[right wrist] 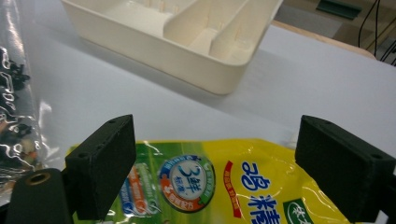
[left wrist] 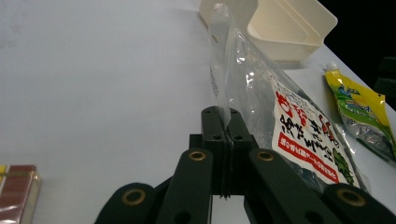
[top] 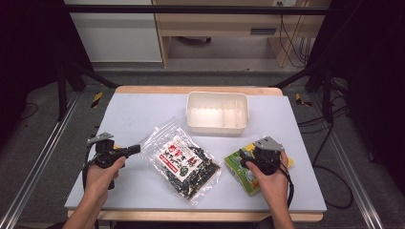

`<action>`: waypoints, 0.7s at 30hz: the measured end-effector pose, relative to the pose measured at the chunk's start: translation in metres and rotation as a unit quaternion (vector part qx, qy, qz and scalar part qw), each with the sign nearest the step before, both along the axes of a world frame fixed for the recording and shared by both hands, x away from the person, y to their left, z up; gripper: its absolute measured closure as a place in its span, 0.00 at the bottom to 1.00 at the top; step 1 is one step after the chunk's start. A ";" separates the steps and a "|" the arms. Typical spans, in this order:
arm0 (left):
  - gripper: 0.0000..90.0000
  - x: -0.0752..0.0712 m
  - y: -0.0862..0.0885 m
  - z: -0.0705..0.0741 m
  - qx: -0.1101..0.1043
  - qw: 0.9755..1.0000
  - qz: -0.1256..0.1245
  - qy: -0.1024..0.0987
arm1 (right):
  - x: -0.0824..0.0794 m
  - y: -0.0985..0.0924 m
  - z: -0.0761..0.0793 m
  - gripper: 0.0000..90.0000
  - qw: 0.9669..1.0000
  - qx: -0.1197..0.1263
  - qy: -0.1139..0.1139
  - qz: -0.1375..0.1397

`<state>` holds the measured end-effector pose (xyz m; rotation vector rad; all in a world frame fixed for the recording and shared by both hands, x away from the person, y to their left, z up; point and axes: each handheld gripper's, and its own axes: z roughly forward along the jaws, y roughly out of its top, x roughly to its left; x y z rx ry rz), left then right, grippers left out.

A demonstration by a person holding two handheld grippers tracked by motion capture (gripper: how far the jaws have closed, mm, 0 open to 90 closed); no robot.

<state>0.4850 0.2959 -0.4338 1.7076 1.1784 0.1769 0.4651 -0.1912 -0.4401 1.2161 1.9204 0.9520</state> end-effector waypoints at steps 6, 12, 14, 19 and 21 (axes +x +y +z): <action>0.99 0.006 -0.001 0.021 0.030 0.999 -0.016 -0.026 | -0.003 0.020 0.019 0.14 0.999 -0.006 -0.003 0.042; 0.99 0.016 -0.004 0.049 0.054 0.997 -0.041 -0.046 | 0.000 0.040 0.043 0.14 0.994 -0.015 0.020 0.106; 0.99 0.021 -0.007 0.060 0.057 0.995 -0.053 -0.054 | 0.003 0.045 0.052 0.14 0.991 -0.012 0.035 0.127; 0.99 0.029 -0.021 0.089 0.085 0.991 -0.086 -0.066 | 0.009 0.052 0.070 0.12 0.986 -0.025 0.062 0.155; 0.99 0.030 -0.029 0.100 0.098 0.988 -0.098 -0.074 | 0.013 0.054 0.079 0.11 0.981 -0.034 0.082 0.173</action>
